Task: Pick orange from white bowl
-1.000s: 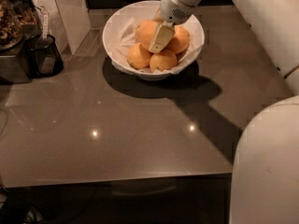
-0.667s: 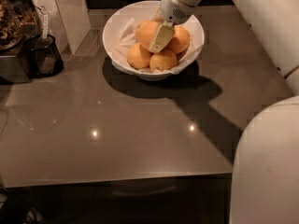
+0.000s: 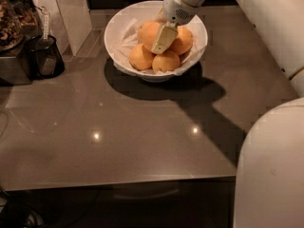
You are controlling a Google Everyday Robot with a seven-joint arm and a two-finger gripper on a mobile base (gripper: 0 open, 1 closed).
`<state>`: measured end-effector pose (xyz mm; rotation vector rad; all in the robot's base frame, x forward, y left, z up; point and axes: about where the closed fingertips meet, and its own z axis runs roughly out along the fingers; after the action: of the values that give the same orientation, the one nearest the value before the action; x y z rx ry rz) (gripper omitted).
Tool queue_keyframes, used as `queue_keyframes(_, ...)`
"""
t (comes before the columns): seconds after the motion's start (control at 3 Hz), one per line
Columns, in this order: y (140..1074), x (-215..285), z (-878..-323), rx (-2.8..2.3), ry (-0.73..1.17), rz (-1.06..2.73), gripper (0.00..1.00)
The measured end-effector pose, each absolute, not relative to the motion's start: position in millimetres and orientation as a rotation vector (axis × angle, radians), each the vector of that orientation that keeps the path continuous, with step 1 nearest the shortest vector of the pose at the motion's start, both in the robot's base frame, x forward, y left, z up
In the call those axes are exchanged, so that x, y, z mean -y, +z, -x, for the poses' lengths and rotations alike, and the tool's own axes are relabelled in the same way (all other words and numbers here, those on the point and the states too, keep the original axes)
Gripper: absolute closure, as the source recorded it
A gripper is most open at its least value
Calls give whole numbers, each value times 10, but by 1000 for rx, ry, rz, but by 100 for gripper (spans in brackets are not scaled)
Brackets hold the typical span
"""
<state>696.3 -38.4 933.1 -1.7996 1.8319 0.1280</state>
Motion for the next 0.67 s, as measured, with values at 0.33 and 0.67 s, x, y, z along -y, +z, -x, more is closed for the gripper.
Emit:
queue_keyframes(0.33, 9487, 449, -6815, -1755, 178, 1813, 100)
queue_keyframes(0.67, 9698, 535, -6590, -1630, 283, 1771, 100)
